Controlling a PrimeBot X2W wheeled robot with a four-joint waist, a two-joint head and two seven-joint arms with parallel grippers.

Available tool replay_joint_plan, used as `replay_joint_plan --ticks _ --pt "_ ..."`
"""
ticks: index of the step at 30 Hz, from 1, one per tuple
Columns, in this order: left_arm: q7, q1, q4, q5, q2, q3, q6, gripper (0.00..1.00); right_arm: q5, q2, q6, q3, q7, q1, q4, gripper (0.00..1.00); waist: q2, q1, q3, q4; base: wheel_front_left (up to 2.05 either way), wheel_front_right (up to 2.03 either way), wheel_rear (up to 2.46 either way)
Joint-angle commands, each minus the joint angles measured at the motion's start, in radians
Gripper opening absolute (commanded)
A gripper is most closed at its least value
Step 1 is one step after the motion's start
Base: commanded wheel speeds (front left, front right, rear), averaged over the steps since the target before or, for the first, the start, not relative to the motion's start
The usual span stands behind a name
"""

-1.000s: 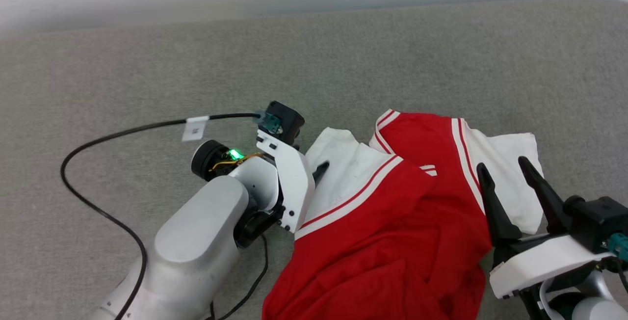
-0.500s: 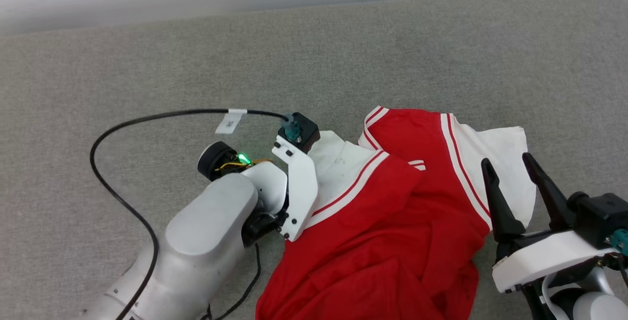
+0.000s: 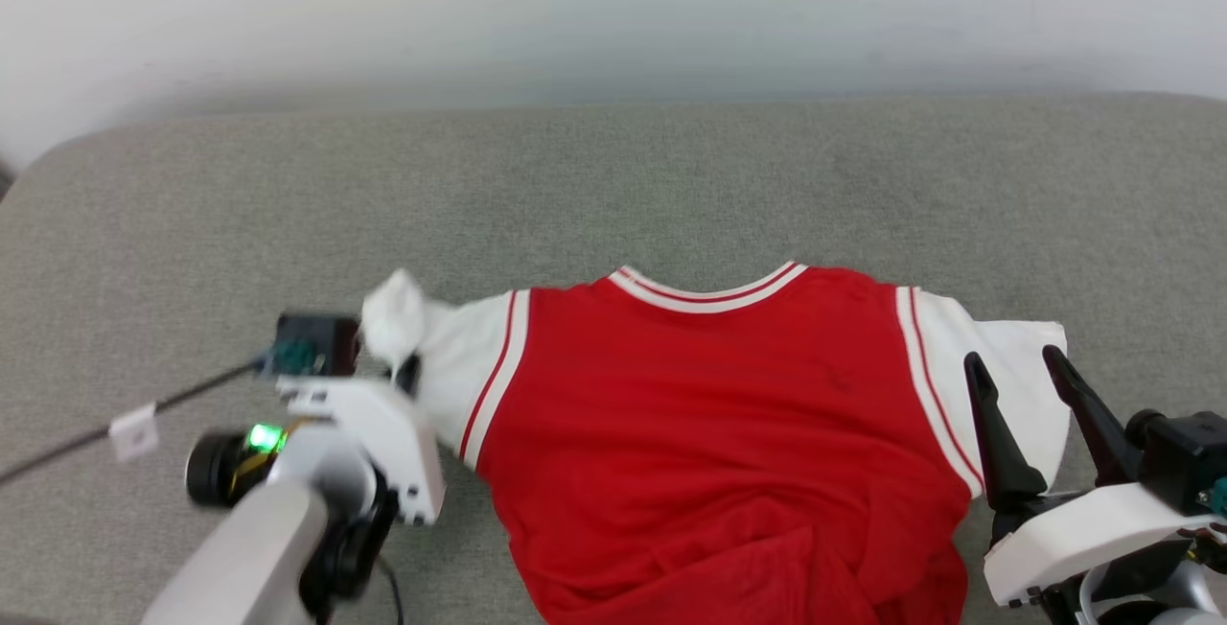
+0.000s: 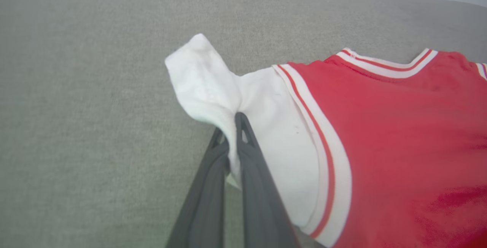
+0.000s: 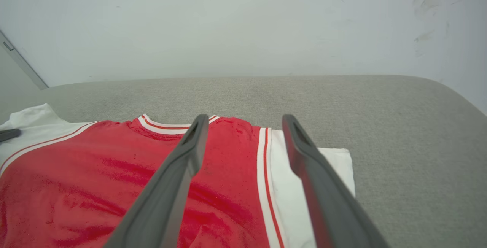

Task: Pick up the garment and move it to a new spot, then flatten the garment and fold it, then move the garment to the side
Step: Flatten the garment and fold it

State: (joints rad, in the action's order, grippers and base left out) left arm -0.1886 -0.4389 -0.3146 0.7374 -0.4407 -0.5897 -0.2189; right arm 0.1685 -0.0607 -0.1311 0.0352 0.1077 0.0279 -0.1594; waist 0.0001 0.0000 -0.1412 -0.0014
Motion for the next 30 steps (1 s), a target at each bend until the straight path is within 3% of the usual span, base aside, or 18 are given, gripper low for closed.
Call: replay_joint_plan --ticks 1,7,8,9,23,30 --pt "0.009 0.061 0.025 0.022 -0.009 0.018 -0.022 0.00 0.006 0.003 0.001 0.006 0.003 0.010 -0.004 1.00 -0.0001 0.0000 0.012 0.009 0.00 0.00 0.00" --pt "0.015 0.287 0.086 0.097 -0.014 0.045 -0.091 0.00 0.009 0.004 0.001 0.011 0.013 0.030 0.004 1.00 -0.0001 0.0000 0.037 -0.001 0.00 0.00 0.00" --pt "0.022 0.305 0.091 0.099 -0.012 0.045 -0.097 0.33 0.010 0.003 0.001 0.015 0.013 0.031 0.005 1.00 -0.0001 0.0000 0.039 -0.001 0.00 0.00 0.00" --pt "0.032 0.322 0.096 0.106 -0.004 0.048 -0.100 1.00 0.011 0.003 0.001 0.016 0.014 0.034 0.008 1.00 -0.0001 0.0000 0.045 -0.001 0.00 0.00 0.00" --pt "0.364 0.322 0.248 -0.049 -0.021 0.086 -0.120 1.00 0.030 -0.014 0.001 0.061 0.027 0.051 0.049 1.00 -0.0001 0.0000 0.108 -0.008 0.00 0.00 0.00" --pt "0.423 0.264 0.307 -0.100 -0.007 0.097 -0.111 1.00 0.088 -0.031 0.001 0.134 0.081 0.033 0.114 1.00 -0.0001 0.0000 0.097 0.012 0.00 0.00 0.00"
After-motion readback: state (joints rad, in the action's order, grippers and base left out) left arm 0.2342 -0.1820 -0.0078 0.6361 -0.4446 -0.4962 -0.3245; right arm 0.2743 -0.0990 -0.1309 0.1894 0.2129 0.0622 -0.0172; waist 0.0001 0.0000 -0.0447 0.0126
